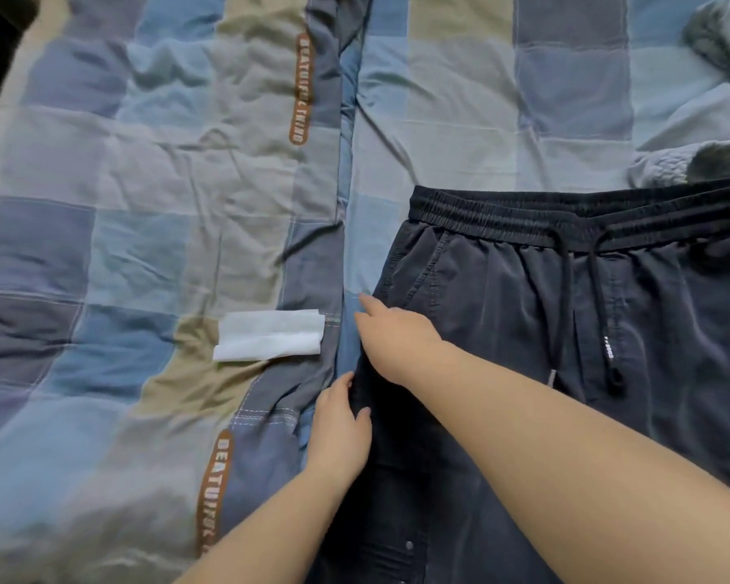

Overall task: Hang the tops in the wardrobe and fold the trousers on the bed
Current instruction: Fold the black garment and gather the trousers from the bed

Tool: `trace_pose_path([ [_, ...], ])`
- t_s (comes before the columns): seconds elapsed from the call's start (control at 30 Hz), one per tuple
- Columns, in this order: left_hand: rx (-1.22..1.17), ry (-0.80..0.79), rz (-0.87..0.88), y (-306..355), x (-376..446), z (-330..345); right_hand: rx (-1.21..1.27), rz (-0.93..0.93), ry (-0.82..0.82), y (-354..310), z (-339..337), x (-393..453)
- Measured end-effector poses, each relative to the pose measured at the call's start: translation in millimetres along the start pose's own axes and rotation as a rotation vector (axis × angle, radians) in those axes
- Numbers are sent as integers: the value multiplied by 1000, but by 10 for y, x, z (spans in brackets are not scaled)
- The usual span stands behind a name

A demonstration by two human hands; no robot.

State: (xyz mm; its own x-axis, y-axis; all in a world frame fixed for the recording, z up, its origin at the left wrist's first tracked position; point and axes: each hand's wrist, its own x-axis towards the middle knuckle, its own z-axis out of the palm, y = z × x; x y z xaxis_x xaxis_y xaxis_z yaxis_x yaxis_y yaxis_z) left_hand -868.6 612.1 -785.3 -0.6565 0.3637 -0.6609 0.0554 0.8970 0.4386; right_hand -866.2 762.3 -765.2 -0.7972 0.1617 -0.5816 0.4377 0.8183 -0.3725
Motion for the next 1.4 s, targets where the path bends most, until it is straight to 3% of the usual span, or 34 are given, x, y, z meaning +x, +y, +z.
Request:
trace_pose_path([
  [0.13, 34, -76, -31, -91, 94, -71, -265, -39, 57, -16, -58, 91],
  [0.27, -78, -341, -121, -207, -1, -177, -272, -62, 152, 125, -20, -32],
  [0.37, -44, -506, -99, -327, -233, -292, -78, -24, 292, 319, 36, -224],
  [0.5, 245, -497, 43, -310, -638, -291, 319, 146, 456, 529, 11, -584],
  [0.6, 231, -504, 149, 61, -1009, -77, 420, 195, 419, 812, -19, -864],
  [0.87, 44, -508, 340, 1075, -1689, 1088, 1222, 404, 474, 1538, -131, -1530],
  [1.03, -24, -555, 381, 1486, -2088, 1894, 1029, 456, 589, 2224, 72, -2164],
  [1.27, -59, -552, 342, 1847, -2290, 2783, 910, 612, 556, 3188, 406, -2785],
  [1.4, -60, -568, 321, 1942, -2332, 3136, 927, 597, 535, 3408, 562, -2952],
])
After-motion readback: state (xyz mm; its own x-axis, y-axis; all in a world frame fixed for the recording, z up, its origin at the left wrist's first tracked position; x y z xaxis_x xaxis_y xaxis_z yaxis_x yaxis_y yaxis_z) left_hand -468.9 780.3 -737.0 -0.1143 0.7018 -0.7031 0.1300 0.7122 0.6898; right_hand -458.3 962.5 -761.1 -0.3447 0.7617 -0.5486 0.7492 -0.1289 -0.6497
